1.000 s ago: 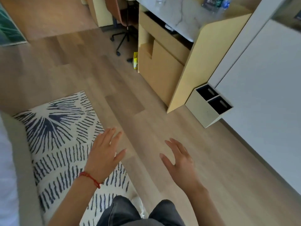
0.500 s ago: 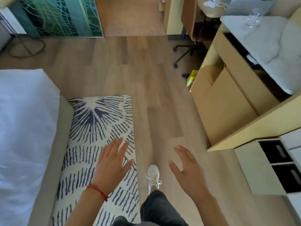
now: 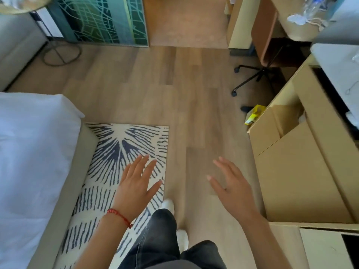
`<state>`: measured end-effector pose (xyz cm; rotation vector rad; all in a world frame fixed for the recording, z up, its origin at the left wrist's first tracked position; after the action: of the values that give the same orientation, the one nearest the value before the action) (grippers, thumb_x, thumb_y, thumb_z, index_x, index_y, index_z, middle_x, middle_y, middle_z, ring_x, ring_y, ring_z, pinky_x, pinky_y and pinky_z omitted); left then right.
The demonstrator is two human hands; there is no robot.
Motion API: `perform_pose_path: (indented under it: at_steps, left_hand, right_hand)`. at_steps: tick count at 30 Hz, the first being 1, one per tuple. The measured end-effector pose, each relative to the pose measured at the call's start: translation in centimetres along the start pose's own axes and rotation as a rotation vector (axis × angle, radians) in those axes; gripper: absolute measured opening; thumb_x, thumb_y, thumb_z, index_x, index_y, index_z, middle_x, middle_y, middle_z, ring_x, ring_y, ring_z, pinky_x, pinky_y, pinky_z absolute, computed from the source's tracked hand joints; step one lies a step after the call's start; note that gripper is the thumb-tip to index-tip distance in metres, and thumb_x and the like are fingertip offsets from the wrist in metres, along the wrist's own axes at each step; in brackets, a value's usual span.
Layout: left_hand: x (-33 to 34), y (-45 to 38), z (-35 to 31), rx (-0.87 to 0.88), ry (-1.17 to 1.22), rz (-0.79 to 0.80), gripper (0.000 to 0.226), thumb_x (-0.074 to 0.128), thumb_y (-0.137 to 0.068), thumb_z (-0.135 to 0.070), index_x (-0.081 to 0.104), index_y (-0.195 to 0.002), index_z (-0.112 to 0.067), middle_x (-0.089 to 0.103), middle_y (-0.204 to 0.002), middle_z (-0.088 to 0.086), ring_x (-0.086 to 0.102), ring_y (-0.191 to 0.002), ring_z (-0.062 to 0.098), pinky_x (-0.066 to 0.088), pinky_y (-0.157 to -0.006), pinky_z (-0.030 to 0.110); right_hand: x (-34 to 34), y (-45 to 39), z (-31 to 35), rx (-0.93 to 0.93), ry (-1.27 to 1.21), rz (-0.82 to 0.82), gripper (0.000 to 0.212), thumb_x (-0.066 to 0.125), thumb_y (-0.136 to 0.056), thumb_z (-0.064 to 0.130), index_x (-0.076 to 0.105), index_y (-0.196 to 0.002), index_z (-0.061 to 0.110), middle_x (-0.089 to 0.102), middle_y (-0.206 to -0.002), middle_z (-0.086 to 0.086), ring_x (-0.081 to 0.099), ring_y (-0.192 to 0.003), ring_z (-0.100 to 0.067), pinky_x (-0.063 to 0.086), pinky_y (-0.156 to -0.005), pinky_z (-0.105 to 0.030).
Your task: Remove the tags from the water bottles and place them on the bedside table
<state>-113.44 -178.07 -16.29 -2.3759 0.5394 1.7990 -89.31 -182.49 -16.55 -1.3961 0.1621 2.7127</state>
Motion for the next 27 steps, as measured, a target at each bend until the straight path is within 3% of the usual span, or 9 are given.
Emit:
perform_pose_path:
  at_steps: [3, 10, 18, 22, 24, 27]
  left_hand:
    - [0.5, -5.3, 0.1, 0.021, 0.013, 0.018, 0.085, 0.008, -0.083, -0.067, 0.043, -0.134, -0.010, 0.041, -0.143, 0.014, 0.033, -0.135, 0.031, 0.026, -0.110, 0.047]
    - [-0.9, -21.6, 0.8, 0.067, 0.044, 0.007, 0.093, -0.003, -0.083, -0.068, 0.048, -0.130, -0.007, 0.045, -0.140, 0.017, 0.037, -0.132, 0.035, 0.027, -0.108, 0.049]
    - [-6.7, -41.5, 2.5, 0.149, -0.015, 0.047, 0.081, 0.010, -0.088, -0.061, 0.053, -0.124, -0.002, 0.051, -0.132, 0.022, 0.044, -0.125, 0.041, 0.037, -0.101, 0.056]
    - [-7.6, -49.4, 2.4, 0.205, -0.038, 0.030, 0.060, 0.044, -0.089, -0.046, 0.043, -0.134, -0.007, 0.039, -0.143, 0.019, 0.030, -0.136, 0.036, 0.023, -0.111, 0.049]
    - [-7.6, -52.8, 2.2, 0.215, -0.046, 0.026, 0.056, 0.057, -0.087, -0.037, 0.045, -0.132, -0.006, 0.042, -0.141, 0.019, 0.033, -0.134, 0.036, 0.026, -0.109, 0.050]
    - [-7.0, -57.6, 2.2, 0.194, -0.051, 0.072, 0.060, 0.038, -0.089, -0.048, 0.049, -0.129, -0.006, 0.046, -0.138, 0.019, 0.039, -0.131, 0.037, 0.031, -0.107, 0.052]
  right_hand:
    - [0.6, -3.7, -1.1, 0.027, -0.003, 0.041, 0.050, 0.047, -0.091, 0.044, 0.038, -0.138, 0.029, 0.030, -0.150, 0.011, 0.025, -0.136, -0.004, 0.019, -0.100, -0.014]
    - [-0.5, -18.8, -3.0, 0.051, 0.013, 0.003, 0.047, 0.049, -0.091, 0.042, 0.040, -0.136, 0.028, 0.034, -0.147, 0.009, 0.031, -0.134, -0.006, 0.028, -0.099, -0.019]
    - [-3.2, -38.3, -1.7, 0.056, 0.011, -0.059, 0.047, 0.051, -0.091, 0.040, 0.042, -0.135, 0.026, 0.037, -0.146, 0.007, 0.034, -0.131, -0.007, 0.027, -0.096, -0.018]
    - [-4.2, -44.7, -2.6, 0.099, 0.041, -0.063, 0.047, 0.049, -0.091, 0.040, 0.041, -0.135, 0.026, 0.037, -0.146, 0.006, 0.035, -0.131, -0.009, 0.026, -0.093, -0.017]
    - [-4.5, -48.0, -3.5, 0.121, 0.059, -0.051, 0.048, 0.049, -0.091, 0.040, 0.040, -0.136, 0.025, 0.036, -0.147, 0.005, 0.034, -0.132, -0.010, 0.025, -0.093, -0.017]
    - [-5.0, -53.7, -5.1, 0.148, 0.064, -0.057, 0.048, 0.050, -0.091, 0.040, 0.041, -0.136, 0.024, 0.035, -0.147, 0.005, 0.034, -0.133, -0.010, 0.028, -0.095, -0.018]
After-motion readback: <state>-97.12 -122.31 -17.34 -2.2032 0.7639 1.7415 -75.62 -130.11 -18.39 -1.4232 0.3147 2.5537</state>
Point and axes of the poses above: each hand's wrist, its own y-axis away from the middle knuckle, its own x-axis out of the palm, z = x × y, the point moved 2 cm from there along -y, towards the middle knuckle
